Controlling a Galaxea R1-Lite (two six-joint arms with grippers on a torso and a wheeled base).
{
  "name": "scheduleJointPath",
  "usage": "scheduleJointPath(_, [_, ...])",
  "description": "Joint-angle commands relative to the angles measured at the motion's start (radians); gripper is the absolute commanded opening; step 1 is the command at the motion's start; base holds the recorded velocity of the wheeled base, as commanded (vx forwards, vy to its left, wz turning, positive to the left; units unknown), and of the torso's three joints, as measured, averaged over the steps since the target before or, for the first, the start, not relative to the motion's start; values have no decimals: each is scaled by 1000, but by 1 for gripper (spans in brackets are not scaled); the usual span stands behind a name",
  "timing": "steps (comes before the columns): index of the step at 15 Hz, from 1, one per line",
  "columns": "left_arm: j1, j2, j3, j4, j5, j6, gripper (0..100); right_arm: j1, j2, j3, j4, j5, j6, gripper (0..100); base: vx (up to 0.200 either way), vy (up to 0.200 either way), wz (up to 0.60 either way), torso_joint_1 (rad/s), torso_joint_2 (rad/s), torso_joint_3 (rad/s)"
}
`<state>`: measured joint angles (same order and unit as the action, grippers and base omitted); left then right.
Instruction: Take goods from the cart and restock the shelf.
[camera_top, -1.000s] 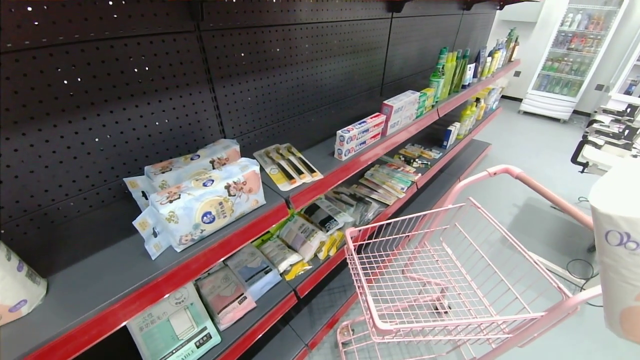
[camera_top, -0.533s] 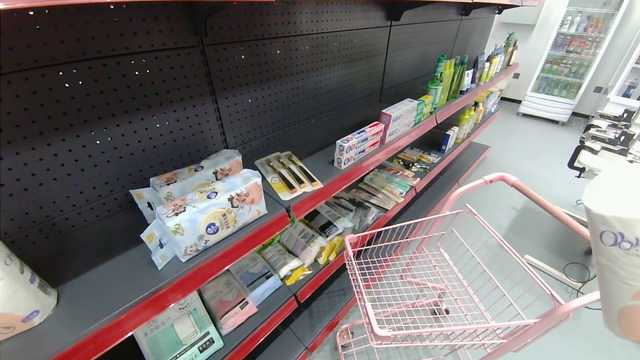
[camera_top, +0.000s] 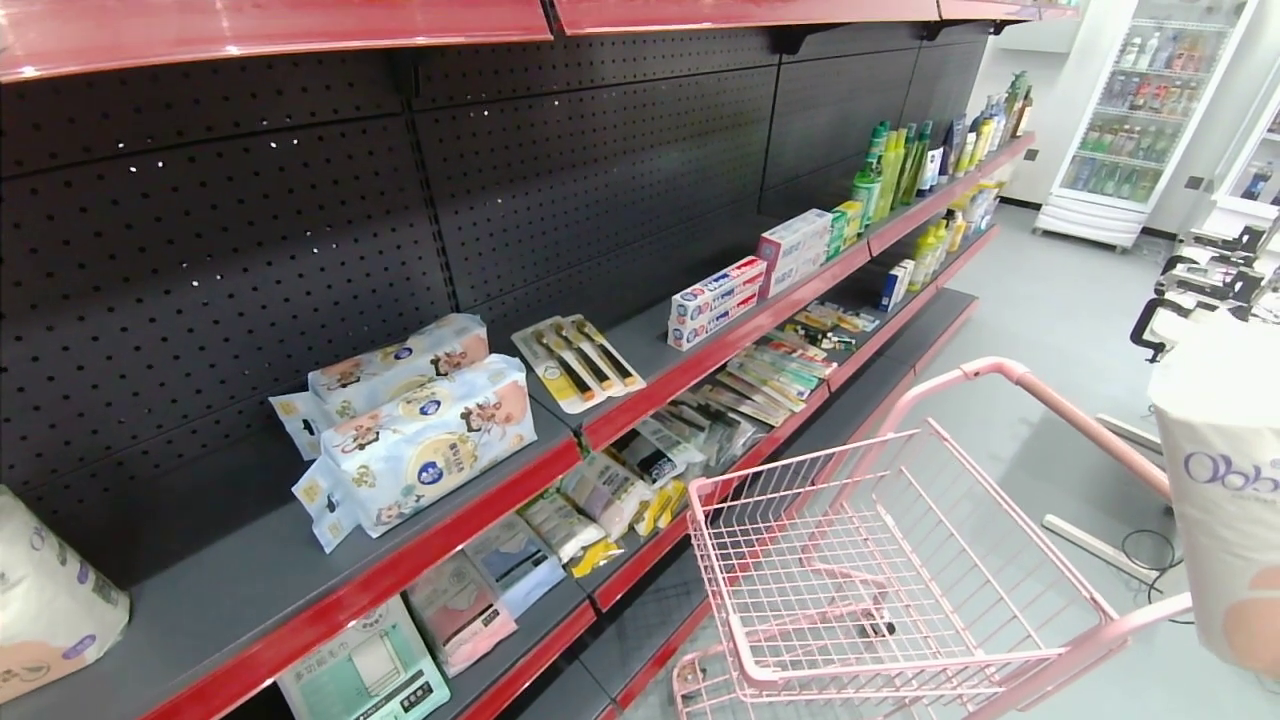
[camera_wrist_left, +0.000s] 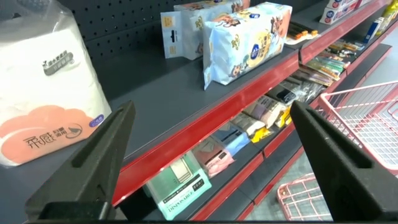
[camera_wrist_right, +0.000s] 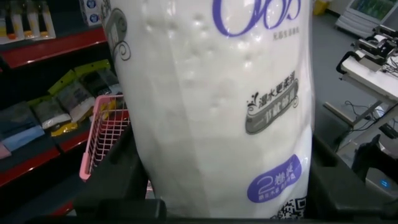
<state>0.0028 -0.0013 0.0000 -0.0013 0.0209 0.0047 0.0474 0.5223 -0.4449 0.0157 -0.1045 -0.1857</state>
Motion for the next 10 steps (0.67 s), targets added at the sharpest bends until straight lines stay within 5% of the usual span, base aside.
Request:
scheduleJointPath(1, [0, 1, 0, 0, 1, 0, 100, 0, 41, -5, -31, 0, 0, 0, 0, 0, 0, 95, -173, -100])
scheduleJointPath(10, [0, 1, 0, 0, 1, 0, 100, 0, 58, 18, -45, 0, -21, 0, 0, 0, 0, 0, 0, 0])
